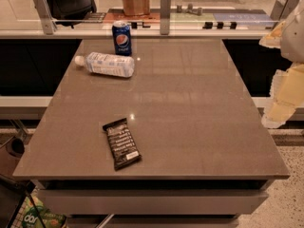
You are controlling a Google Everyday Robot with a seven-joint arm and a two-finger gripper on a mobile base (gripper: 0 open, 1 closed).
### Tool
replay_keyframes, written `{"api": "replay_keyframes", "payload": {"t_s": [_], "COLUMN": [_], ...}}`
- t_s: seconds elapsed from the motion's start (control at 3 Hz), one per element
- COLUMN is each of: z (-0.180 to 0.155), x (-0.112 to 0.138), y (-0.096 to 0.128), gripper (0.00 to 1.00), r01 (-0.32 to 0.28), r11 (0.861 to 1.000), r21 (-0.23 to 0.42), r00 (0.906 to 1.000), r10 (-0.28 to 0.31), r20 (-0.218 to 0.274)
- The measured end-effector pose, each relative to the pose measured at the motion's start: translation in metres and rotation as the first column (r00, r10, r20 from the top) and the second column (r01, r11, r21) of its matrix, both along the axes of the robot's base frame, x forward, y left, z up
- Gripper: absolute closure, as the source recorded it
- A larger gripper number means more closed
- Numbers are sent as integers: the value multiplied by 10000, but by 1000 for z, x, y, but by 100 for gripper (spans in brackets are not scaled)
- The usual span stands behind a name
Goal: Move pepsi can near rxbar chocolate
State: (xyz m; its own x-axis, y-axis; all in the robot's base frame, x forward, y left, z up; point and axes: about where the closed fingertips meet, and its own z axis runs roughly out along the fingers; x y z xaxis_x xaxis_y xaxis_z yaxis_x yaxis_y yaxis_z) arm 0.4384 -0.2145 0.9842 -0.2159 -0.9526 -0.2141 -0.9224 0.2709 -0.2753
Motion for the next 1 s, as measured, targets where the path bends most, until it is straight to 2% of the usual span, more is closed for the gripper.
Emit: {"api": "replay_keyframes", "payload": {"t_s": [0.33, 0.67, 1.0], "z": [0, 3, 6], "x": [0, 4, 12], "y": [0, -1, -2], "gripper": [0, 0, 0], "r01": [0, 82, 249], "r11": [10000, 9993, 9943], "r21": [1, 374, 1033], "r00": [10000, 9995, 9960], "r10": [0, -93, -335], "r20": [3, 304, 823]}}
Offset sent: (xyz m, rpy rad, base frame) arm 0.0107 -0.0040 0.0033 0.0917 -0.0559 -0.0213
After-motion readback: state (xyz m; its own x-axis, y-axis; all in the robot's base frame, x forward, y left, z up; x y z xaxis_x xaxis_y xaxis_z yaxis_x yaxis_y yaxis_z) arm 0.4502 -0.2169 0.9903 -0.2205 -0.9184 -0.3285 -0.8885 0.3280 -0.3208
